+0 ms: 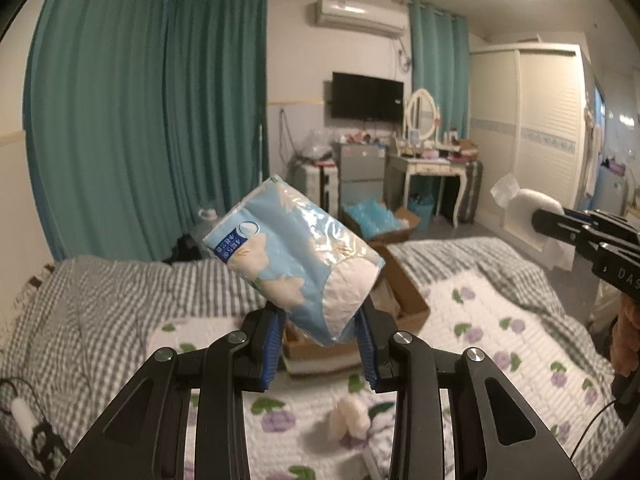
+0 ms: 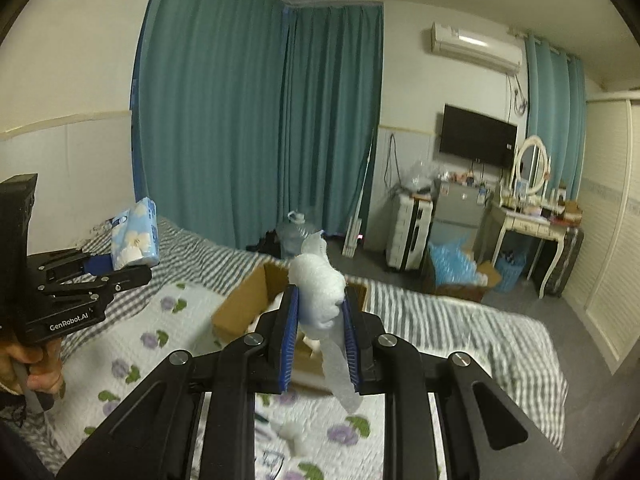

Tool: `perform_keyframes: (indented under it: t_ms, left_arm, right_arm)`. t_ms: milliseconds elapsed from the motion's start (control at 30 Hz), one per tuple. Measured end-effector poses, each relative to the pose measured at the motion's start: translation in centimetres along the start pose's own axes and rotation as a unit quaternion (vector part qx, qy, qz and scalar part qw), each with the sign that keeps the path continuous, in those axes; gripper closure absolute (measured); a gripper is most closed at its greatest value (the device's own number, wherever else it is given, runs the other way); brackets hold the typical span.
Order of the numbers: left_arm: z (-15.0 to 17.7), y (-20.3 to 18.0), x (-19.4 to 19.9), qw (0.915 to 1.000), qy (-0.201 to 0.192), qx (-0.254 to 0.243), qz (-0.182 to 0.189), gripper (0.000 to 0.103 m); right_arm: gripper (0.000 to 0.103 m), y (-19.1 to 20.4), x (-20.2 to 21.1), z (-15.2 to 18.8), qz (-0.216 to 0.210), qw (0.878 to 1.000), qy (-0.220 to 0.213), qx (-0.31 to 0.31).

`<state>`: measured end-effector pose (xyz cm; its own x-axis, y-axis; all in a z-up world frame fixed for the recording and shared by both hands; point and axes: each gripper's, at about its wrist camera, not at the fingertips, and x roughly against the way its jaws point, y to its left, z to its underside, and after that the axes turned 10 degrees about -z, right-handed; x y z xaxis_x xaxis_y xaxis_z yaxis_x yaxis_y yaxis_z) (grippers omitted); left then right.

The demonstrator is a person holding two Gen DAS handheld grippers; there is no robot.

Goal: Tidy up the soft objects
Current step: 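Lift the tissue pack and plush and carry both over the box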

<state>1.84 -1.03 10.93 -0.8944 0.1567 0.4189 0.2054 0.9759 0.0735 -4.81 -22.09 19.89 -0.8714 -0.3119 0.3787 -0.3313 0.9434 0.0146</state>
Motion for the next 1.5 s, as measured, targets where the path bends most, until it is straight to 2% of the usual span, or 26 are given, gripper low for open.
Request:
perform_keyframes:
  t_ms: [200, 367, 633, 900, 1133, 1400, 1500]
  left_arm:
    - [-2.9, 0.0, -0.3, 0.9995, -0.031, 0.001, -0.01, 0.071]
    - [-4.8, -0.1, -1.7, 0.9989, -0.045, 0.002, -0.012, 0.071]
    - [-5.9, -0.5, -5.8, 0.9987, -0.049, 0.0, -0.014, 0.071]
    - [-4.1, -0.5, -12.3, 0.9997, 0.0, -0.005, -0.023, 0.071]
    - [-0.8, -0.6, -18.7, 0.9963, 0.081, 0.005, -0.026, 0.071]
    - [2.7, -2.3, -23.0, 0.9876, 0.155, -0.017, -0.017, 0.071]
    - [3.5, -3.4, -23.1, 0.9868, 0.155, -0.039, -0.023, 0.07]
  right_arm:
    - [0.082, -0.2, -1.0, -3.3, 0.012, 0.999, -0.028, 0.027]
    - [0.082, -0.8, -3.5, -5.3, 0.011, 0.999, -0.043, 0.029]
    - [0.082, -1.6, -9.3, -6.1, 0.006, 0.999, -0.03, 0.029]
    - [0.082, -3.7, -16.5, -3.6, -0.001, 1.0, 0.02, 0.018]
    - [0.082, -4.6, -23.0, 0.6, -0.015, 0.995, 0.095, -0.003]
    - [0.082, -4.8, -28.0, 6.2, -0.02, 0.983, 0.184, -0.007]
    - [0.082, -4.9, -29.1, 7.3, -0.026, 0.979, 0.204, -0.008]
